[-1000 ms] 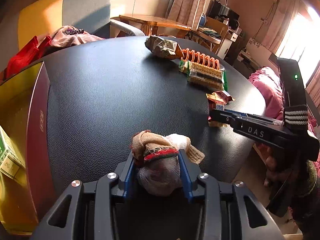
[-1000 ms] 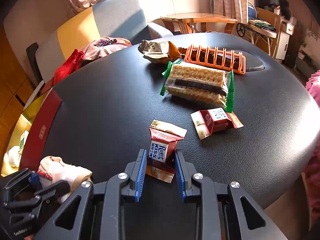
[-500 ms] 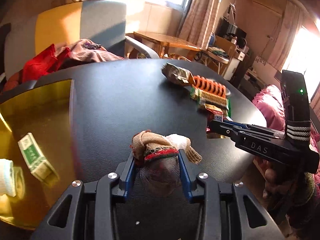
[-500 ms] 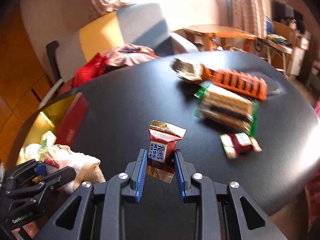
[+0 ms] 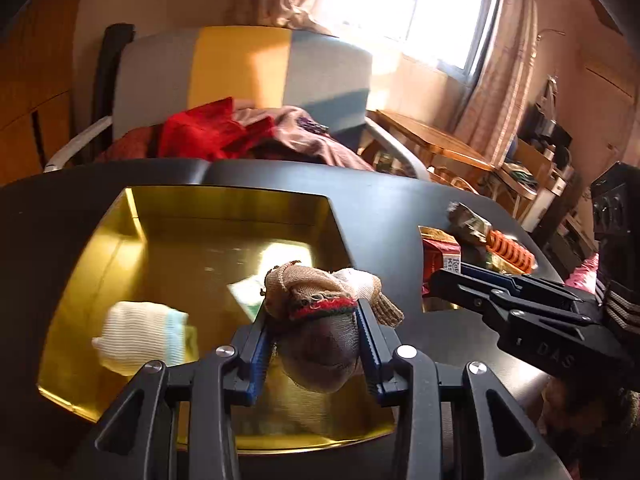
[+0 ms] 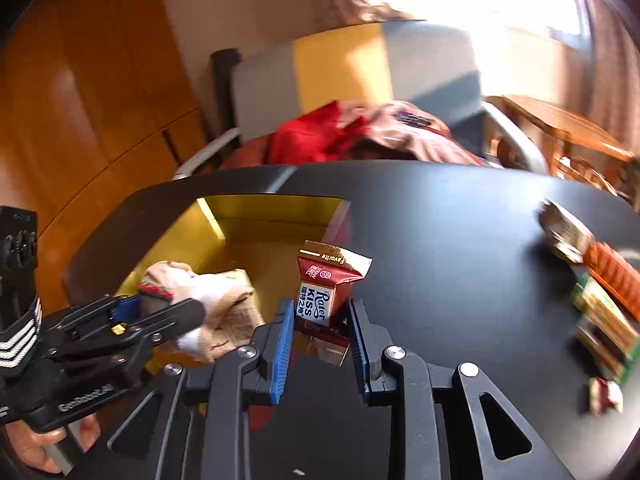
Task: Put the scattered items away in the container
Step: 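Carry the striped sock and chocolate into the gold tray and release both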
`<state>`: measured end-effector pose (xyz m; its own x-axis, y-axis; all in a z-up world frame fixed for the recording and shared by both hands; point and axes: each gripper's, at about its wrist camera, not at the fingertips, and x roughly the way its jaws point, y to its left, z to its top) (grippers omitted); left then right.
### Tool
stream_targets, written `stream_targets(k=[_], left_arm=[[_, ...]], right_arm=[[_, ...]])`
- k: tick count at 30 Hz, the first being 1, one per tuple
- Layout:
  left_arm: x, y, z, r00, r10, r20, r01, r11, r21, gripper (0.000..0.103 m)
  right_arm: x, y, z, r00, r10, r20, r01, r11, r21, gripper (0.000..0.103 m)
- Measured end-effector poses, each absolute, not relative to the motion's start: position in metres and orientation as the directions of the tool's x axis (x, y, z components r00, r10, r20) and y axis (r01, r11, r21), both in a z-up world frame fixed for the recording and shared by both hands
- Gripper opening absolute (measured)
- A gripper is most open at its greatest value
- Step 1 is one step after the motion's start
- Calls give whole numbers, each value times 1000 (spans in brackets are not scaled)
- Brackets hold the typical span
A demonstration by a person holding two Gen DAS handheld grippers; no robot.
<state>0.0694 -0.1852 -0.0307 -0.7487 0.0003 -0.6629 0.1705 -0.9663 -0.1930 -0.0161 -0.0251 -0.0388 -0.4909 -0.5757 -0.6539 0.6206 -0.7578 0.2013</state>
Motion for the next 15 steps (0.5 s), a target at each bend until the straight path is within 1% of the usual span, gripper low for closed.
stream_targets(k=[9,15], left_arm=[[81,-227,-32,-740,-119,-662,291,-944,-155,39],[80,-246,-37,-707,-180,-684,354,-927,-122,39]], right_arm=[[-17,-79,-41,-441,-607,-662,686,-703,187,27],[-20,-107,-48,-418,-596,-685,706,-688,168,27]])
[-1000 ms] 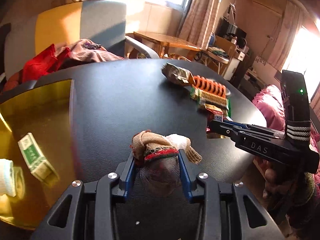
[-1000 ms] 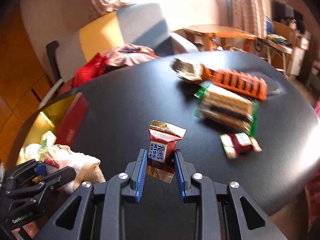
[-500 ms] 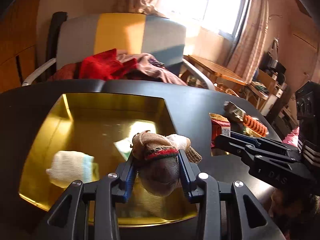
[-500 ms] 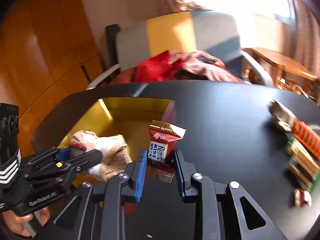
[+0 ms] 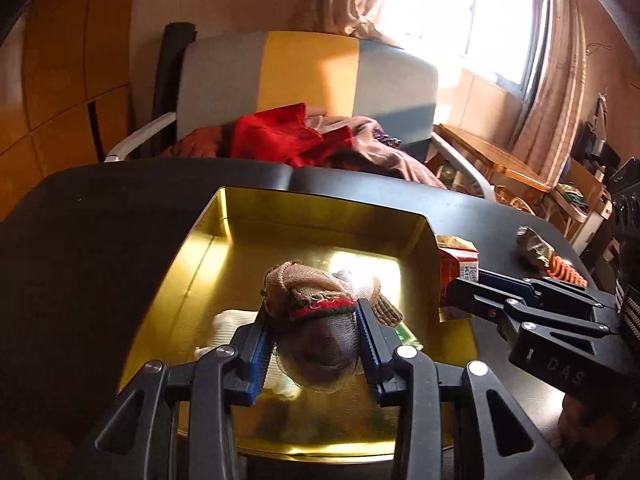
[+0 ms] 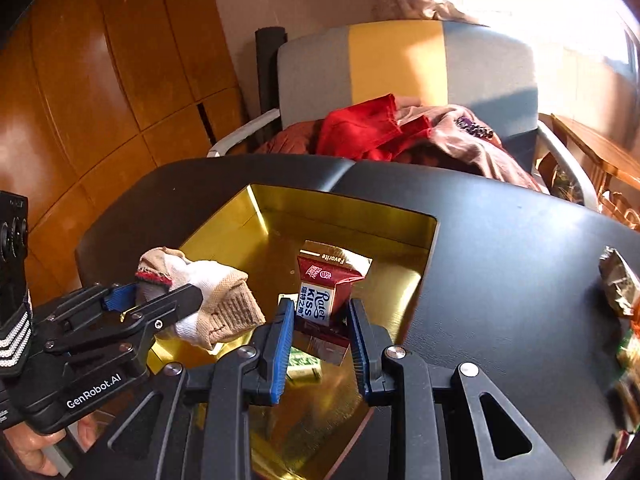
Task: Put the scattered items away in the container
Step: 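Carry the striped sock and chocolate into the gold tray and release both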
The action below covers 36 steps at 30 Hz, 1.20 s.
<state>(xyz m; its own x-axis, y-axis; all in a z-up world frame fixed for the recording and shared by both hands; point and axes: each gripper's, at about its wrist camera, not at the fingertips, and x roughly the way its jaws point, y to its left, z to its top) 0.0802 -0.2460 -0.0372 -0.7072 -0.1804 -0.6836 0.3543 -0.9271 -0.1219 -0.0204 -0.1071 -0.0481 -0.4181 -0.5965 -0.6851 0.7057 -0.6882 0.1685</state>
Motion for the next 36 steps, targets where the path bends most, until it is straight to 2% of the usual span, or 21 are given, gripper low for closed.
stream_targets(k=[10,22,28,36], left_arm=[[74,-268,-43,-677,-226,-701,411,-906,-105,39],[68,-283,-56,-635,-224,-740,462,-877,-131,42],[70,-282,-54,-647,-222,-729,466,-872,-149,55],[82,-275,-49,-660,-250,-708,464,-877,-123,56]], right_arm=[[-27,-131,-64,-374,-572,-730,715,-679,165,27],[-35,-140,-78,-331,-566,-755,701,-683,204,28],[-32,-140,-77,-338,-565,-752,705,-681,195,30],[-24,-130,-69,-349,-583,-734,702,-681,207,30]])
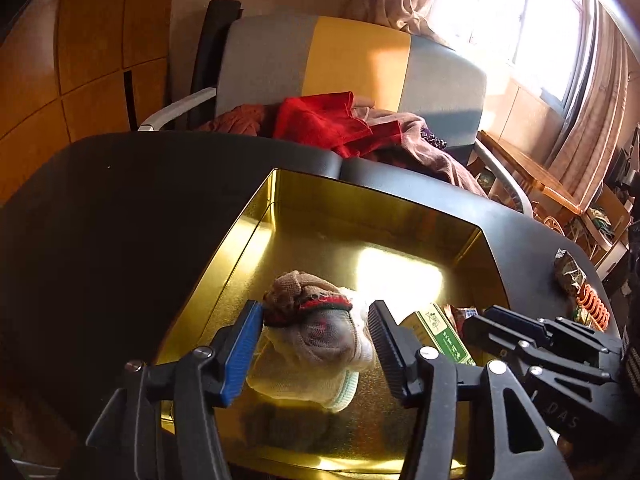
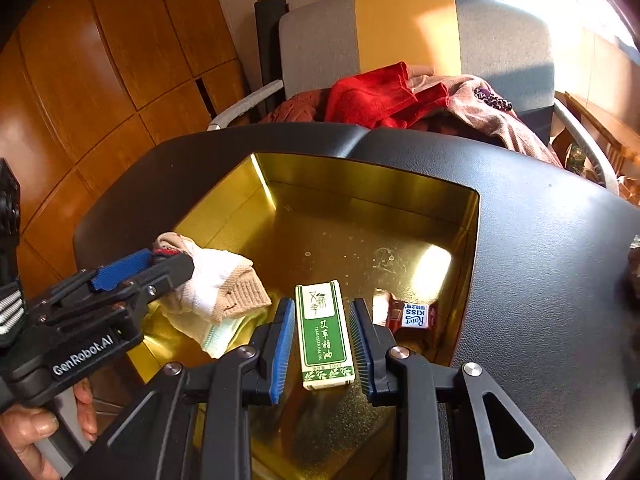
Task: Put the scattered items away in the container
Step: 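Carry the striped sock and chocolate into the gold tray and release both, then move both grippers back toward the cracker packs on the table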
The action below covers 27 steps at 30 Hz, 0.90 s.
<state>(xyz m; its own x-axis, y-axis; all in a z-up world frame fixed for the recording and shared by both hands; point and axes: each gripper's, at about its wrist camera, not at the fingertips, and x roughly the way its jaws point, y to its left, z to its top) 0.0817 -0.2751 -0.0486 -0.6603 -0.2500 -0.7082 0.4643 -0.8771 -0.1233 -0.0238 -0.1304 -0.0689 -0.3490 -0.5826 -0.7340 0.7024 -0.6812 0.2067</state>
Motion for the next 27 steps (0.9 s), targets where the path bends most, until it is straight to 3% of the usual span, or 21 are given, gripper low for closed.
stream_targets(k=[4,11,19,27], left_arm=[[90,-260,-40,-688,-256,-679,435,-894,-104,56],[85,-213,-29,-729,-127,-673,296,-945,-142,56],[57,-124,-40,-693,81,-716,41,-988,-151,57],[42,-60,-58,-616,183,-766,-117,-983,-141,58]], right_arm=[[-20,-116,-62,-363,-597,-715,690,-688,224,30],[-22,-62,-59,-429,-561,-708,608,-759,233,34],[-48,79,-75,-540,-409,-736,335,-906,258,39],[-73,200,-76,-637,-231,-735,87,-969,230,40]])
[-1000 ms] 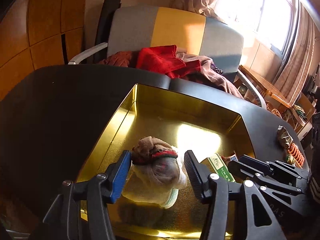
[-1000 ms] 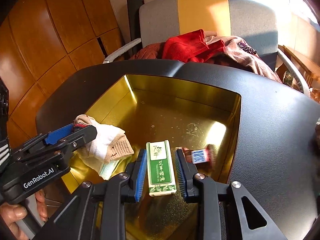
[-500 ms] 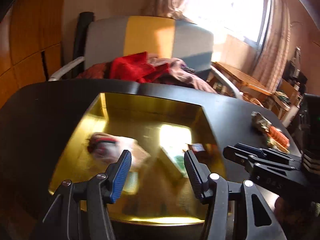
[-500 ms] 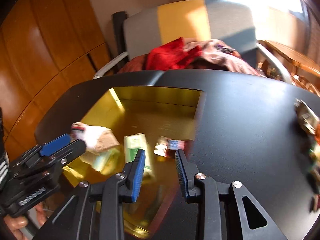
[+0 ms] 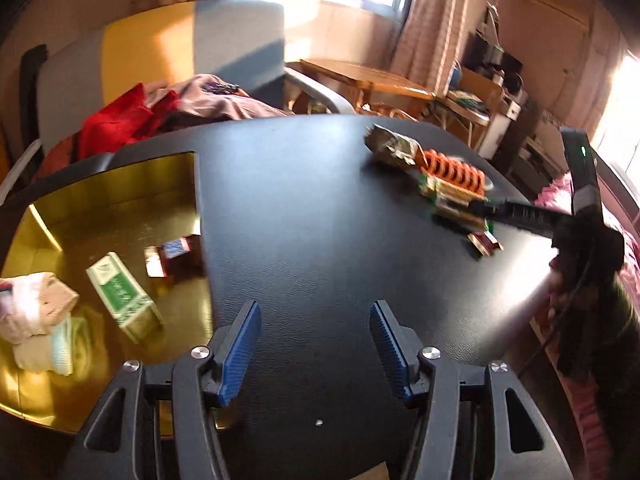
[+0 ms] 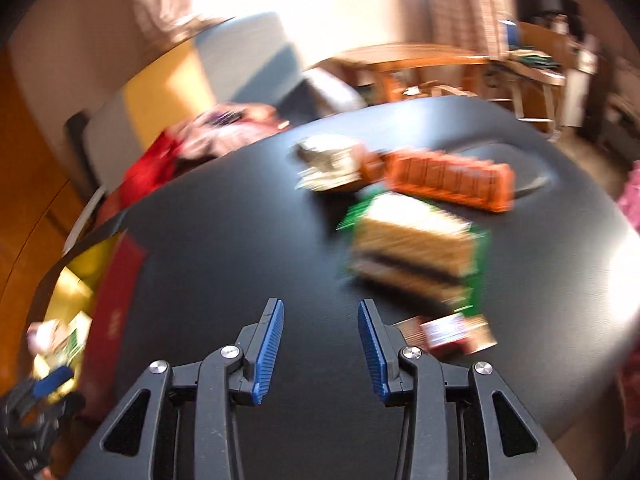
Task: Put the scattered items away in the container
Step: 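Move both grippers back toward the cracker packs on the table, then lower the left gripper onto a green cracker pack while the right gripper approaches a red chocolate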
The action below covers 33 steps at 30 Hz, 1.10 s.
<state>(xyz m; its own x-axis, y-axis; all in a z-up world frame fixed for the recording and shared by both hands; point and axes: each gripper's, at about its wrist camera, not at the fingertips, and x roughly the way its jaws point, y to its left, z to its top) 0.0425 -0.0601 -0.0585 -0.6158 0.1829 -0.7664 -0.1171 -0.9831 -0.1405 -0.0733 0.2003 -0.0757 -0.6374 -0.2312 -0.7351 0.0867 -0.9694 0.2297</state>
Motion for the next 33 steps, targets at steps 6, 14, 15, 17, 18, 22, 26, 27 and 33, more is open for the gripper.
stream_targets(k=[6,14,15,17,18,22,26,27,33], left_arm=[[41,-46,-73,-570,200,-797,-143,-979,-144,59],[36,-50,-85,-545,203,-814,-122,-979,-162,59],[36,-50,-85,-543,204,-814,-120,-979,-165,59],[36,-51,-85,-544,208,-813,-119,-978,-170,59],[36,-52,-85,-546,209,-811,-120,-978,-171,59],[37,-53,-83,-546,223,-807,-119,-975,-188,60],[40,-58,-81,-553,216,-805,-107,-976,-189,60],[41,-59,-81,-555,215,-803,-103,-976,-190,60],[42,-66,-82,-556,214,-803,-85,-976,-202,61]], right_arm=[[-111,233,-75,-654,-163,-739,36,-982,185,40],[-143,220,-97,-579,-229,-783,98,-972,212,43],[-141,213,-100,-568,-246,-785,121,-969,216,43],[-132,196,-107,-559,-255,-789,158,-967,201,46],[-126,189,-107,-556,-271,-786,180,-962,204,46],[-108,159,-112,-492,-393,-777,277,-917,288,46],[-90,138,-117,-438,-462,-771,334,-880,337,46],[-85,134,-118,-430,-474,-768,345,-873,345,46],[-88,192,-95,-582,-359,-730,188,-932,309,50]])
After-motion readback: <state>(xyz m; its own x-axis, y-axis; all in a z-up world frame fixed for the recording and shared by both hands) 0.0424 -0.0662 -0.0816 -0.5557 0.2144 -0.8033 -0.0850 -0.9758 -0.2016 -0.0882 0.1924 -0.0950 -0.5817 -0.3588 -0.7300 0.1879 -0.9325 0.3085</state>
